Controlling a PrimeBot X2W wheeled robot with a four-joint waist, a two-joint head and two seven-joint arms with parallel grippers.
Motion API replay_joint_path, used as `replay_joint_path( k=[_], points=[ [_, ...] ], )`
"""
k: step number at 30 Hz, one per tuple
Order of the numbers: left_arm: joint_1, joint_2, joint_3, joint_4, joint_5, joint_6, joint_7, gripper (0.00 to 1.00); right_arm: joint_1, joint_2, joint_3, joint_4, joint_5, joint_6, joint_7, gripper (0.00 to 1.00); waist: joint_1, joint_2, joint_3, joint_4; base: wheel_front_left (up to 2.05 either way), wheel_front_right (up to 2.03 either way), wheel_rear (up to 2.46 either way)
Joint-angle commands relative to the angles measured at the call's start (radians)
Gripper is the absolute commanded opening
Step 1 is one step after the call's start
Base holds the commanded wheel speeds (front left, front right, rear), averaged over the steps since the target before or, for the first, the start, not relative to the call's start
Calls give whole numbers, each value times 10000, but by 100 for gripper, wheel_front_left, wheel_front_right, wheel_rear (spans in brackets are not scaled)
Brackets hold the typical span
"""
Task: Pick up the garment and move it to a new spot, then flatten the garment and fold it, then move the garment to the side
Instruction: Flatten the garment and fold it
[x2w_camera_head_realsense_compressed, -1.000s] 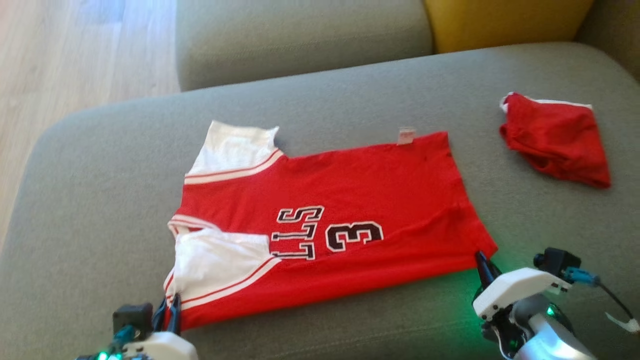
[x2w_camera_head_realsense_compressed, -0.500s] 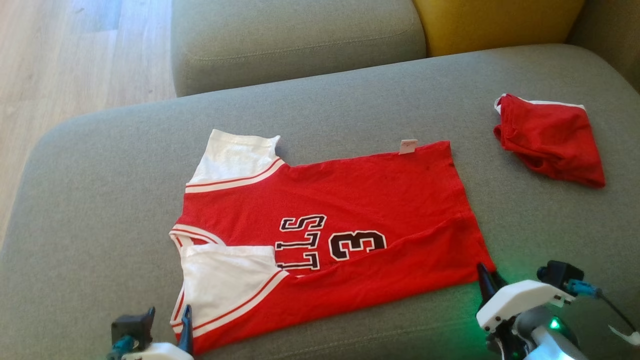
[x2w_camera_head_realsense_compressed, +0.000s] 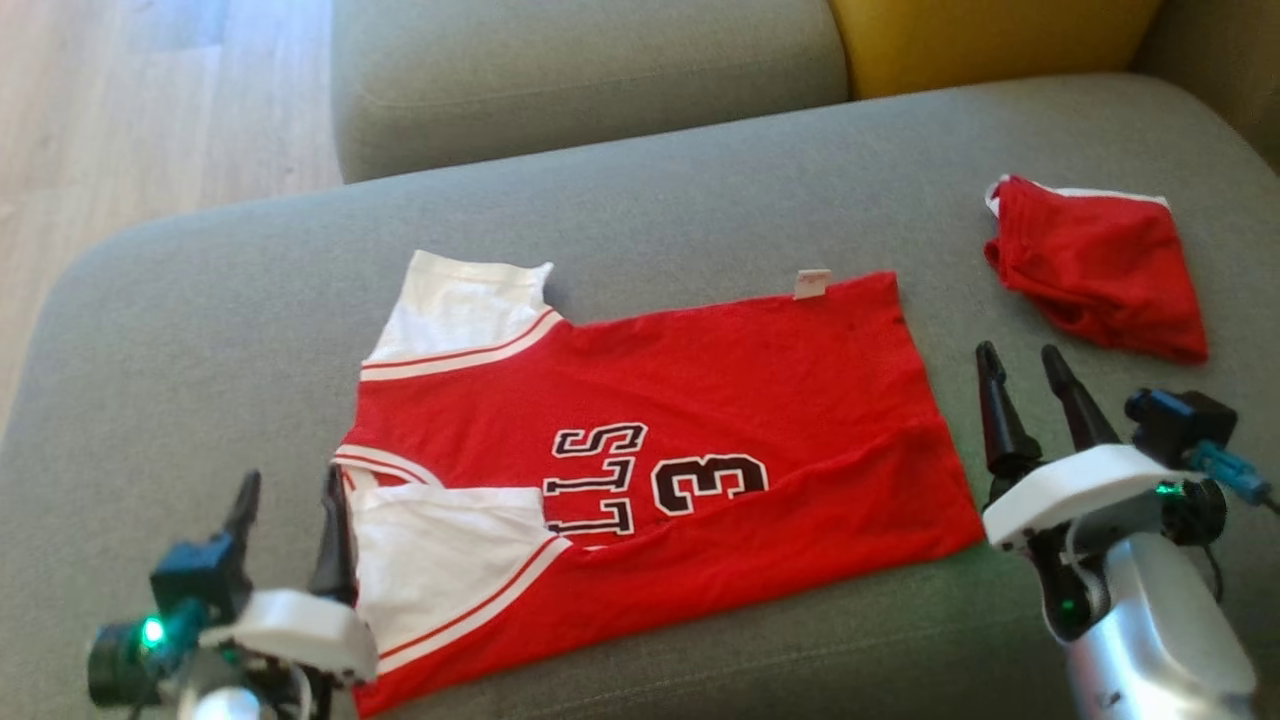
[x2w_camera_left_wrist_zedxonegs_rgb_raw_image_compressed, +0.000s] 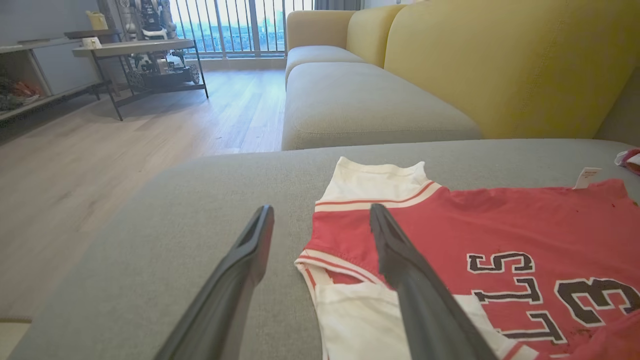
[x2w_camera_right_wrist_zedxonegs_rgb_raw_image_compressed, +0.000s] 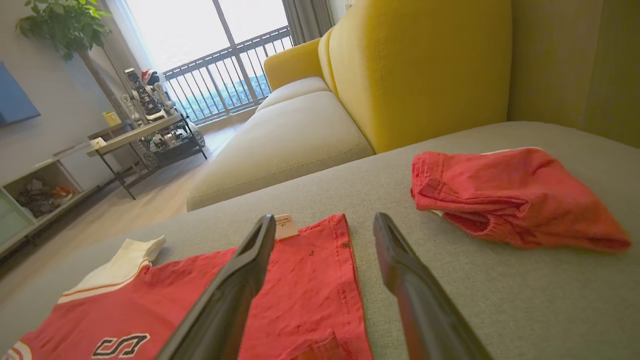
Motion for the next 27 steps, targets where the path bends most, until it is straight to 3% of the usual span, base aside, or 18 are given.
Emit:
replay_joint_path(
  k=[1, 5, 9, 16, 20, 27],
  points=[
    [-654, 309, 433, -326, 113, -3, -123, 100, -134, 75, 260, -365, -143, -4, -91, 100, 0, 0, 88, -84, 0, 0, 0],
    [-1388, 894, 406, -132, 334, -133, 658, 100, -7, 192, 428, -1529, -775, -4, 179, 100, 0, 0, 501, -384, 0, 0, 0],
    [-2626, 1556, 293, 125, 523, -545, 1735, 100, -223, 230, 746, -2658, -1071, -4, 537, 100, 0, 0, 1436, -768, 0, 0, 0],
    [-5179, 2479, 175, 1223, 310, -1833, 3438, 100, -878, 240, 1309, -3889, -864, -4, 708, 100, 0, 0, 2921, -1404, 0, 0, 0],
    [-6523, 2869, 54, 2097, 295, -2412, 4257, 100, -1100, 241, 1412, -4314, -500, -4, 615, 100, 0, 0, 3498, -1718, 0, 0, 0],
    [-8117, 3186, -253, 3690, 542, -2843, 4733, 100, -1154, 241, 1718, -4802, -87, -4, 371, 100, 0, 0, 4101, -2303, 0, 0, 0]
  ],
)
